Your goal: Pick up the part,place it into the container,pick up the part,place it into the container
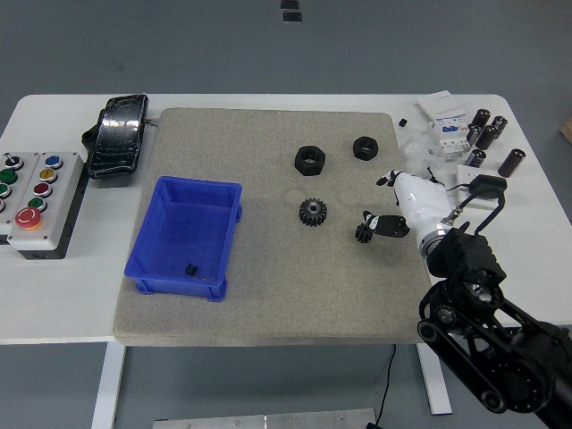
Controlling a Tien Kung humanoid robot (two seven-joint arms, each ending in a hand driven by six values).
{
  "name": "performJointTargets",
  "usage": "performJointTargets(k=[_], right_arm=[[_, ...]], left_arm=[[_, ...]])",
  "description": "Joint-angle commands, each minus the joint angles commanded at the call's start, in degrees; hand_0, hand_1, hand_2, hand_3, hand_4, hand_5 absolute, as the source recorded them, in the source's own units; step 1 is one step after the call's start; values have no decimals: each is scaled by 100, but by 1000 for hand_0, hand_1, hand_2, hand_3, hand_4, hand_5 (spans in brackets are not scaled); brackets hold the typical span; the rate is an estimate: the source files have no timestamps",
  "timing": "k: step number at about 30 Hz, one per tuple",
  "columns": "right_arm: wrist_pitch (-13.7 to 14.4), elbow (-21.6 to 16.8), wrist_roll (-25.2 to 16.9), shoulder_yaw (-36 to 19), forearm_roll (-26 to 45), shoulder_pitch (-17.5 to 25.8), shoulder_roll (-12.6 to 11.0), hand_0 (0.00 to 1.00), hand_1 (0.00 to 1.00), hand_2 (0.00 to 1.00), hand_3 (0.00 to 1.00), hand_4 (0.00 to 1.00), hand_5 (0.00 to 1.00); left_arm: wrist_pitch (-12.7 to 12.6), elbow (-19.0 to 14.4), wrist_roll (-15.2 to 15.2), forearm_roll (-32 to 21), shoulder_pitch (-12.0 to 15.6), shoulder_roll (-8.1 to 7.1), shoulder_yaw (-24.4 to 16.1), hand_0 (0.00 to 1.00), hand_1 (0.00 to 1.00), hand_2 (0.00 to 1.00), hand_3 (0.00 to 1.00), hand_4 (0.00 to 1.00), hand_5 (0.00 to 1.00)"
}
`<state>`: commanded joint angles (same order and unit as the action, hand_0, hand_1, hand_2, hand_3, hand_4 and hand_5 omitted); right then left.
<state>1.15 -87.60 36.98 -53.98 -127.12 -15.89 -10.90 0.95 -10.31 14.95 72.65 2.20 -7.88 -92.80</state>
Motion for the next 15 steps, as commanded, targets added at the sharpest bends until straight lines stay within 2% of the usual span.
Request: performJointTargets(k=[7,8,15], right_arm=[[-21,225,0,366,94,-162,43,252,548,785,752,764,286],[-33,243,0,395,107,-175,40,251,545,775,753,779,310],[-122,256,0,425,105,-173,50,249,535,772,749,789,332]], left_arm=[[4,0,1,-3,-1,19,12,619,519,544,636,618,374],[4,0,3,2,3,18,9,619,519,544,636,617,375],[3,0,4,20,28,8,-1,619,519,544,636,615,374]])
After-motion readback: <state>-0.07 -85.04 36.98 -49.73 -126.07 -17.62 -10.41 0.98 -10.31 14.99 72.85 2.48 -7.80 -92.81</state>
